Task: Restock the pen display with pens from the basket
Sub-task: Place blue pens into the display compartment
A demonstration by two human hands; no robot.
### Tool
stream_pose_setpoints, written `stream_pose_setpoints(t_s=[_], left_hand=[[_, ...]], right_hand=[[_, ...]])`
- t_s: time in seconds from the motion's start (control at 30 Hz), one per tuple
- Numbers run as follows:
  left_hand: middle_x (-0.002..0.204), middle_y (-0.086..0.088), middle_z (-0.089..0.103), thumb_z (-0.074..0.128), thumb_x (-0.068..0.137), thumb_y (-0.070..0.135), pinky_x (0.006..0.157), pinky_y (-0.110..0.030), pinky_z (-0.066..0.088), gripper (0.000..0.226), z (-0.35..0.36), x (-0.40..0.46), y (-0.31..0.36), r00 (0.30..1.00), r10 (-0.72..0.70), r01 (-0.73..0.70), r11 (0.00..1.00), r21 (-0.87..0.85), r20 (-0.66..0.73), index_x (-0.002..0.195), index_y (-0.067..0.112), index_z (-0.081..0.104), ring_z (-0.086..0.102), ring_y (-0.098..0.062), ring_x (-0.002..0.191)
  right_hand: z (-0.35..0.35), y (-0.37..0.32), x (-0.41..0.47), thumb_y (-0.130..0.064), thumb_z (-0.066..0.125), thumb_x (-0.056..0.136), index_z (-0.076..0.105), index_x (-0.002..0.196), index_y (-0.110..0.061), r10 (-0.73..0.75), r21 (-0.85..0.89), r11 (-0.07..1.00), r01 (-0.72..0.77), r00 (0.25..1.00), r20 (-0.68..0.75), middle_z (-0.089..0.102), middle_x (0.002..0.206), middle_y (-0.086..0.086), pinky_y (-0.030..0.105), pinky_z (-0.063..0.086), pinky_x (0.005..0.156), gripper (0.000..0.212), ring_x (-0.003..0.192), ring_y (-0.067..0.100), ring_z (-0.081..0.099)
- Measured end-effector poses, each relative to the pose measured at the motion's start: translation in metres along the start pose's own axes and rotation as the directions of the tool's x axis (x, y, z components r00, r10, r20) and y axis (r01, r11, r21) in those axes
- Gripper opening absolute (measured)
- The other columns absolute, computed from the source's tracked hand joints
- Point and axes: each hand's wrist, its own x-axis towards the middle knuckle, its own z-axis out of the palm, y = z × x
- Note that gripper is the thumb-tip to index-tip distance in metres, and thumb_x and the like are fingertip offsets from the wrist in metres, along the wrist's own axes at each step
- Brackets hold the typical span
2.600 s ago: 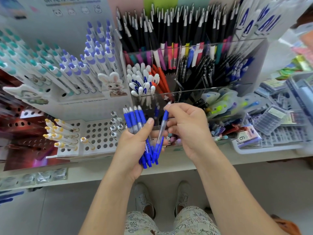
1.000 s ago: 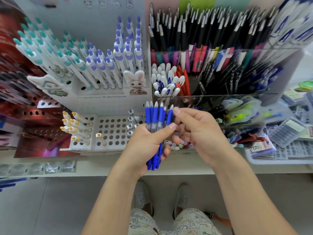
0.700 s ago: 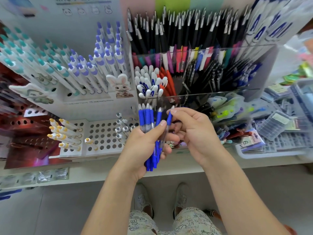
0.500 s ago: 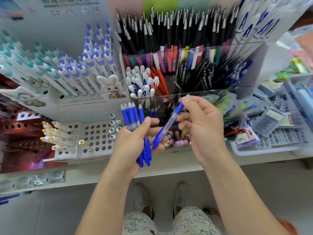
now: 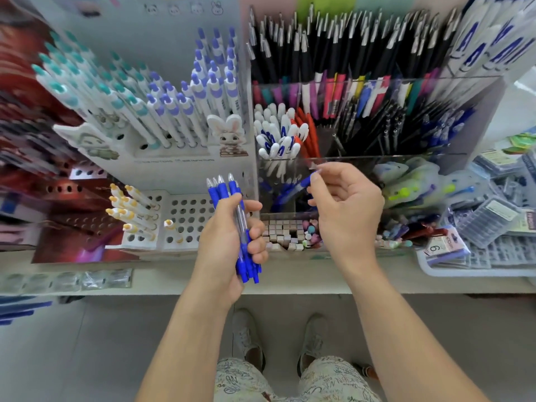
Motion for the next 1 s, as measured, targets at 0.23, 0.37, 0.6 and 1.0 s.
stream_pose_setpoints(t_s=[0.23, 0.37, 0.6, 1.0], left_hand=[[0.054, 0.001, 0.041, 0.05, 0.102, 0.029, 0.036, -0.02, 0.032, 0.023, -0.005, -0.002, -0.004, 1.0, 0.004, -0.004, 0.999, 0.047, -0.009, 0.093, 0.01, 0.057, 0.035, -0.01, 0.039], [0.055, 0.001, 0.044, 0.058, 0.1, 0.028, 0.037, -0.021, 0.035, 0.02, -0.007, -0.002, -0.006, 1.0, 0.014, -0.015, 0.996, 0.085, 0.007, 0.09, 0.011, 0.059, 0.038, -0.011, 0.041], [0.058, 0.001, 0.053, 0.063, 0.097, 0.032, 0.04, -0.022, 0.039, 0.021, -0.008, 0.002, -0.006, 1.0, 0.008, -0.009, 0.99, 0.142, 0.012, 0.096, 0.011, 0.068, 0.043, -0.01, 0.042], [0.061, -0.005, 0.06, 0.068, 0.092, 0.035, 0.041, -0.022, 0.039, 0.023, 0.004, 0.006, -0.009, 0.989, -0.053, 0.008, 0.949, 0.314, 0.135, 0.091, 0.012, 0.069, 0.045, -0.013, 0.042]], right_hand=[[0.021, 0.02, -0.002, -0.01, 0.072, 0.09, 0.078, 0.098, -0.011, -0.101, -0.256, 0.958, 0.128, 0.988, 0.117, 0.075, 0.08, -0.005, 0.028, 0.058, 0.074, 0.01, 0.072, 0.006, 0.069], [0.029, 0.026, -0.003, -0.009, 0.077, 0.086, 0.076, 0.093, -0.009, -0.069, -0.273, 0.958, 0.09, 0.994, 0.086, 0.071, 0.076, -0.009, 0.015, 0.054, 0.071, 0.007, 0.073, 0.003, 0.067], [0.027, 0.022, -0.004, -0.012, 0.078, 0.086, 0.075, 0.084, -0.015, 0.015, -0.275, 0.962, 0.0, 0.998, 0.053, 0.068, 0.073, -0.015, 0.019, 0.055, 0.07, 0.004, 0.071, 0.001, 0.066], [0.006, -0.003, -0.009, -0.025, 0.072, 0.091, 0.077, 0.103, -0.008, 0.539, 0.195, 0.701, -0.687, 0.688, 0.487, 0.064, 0.082, 0.011, 0.03, 0.033, 0.059, 0.021, 0.064, 0.019, 0.047]])
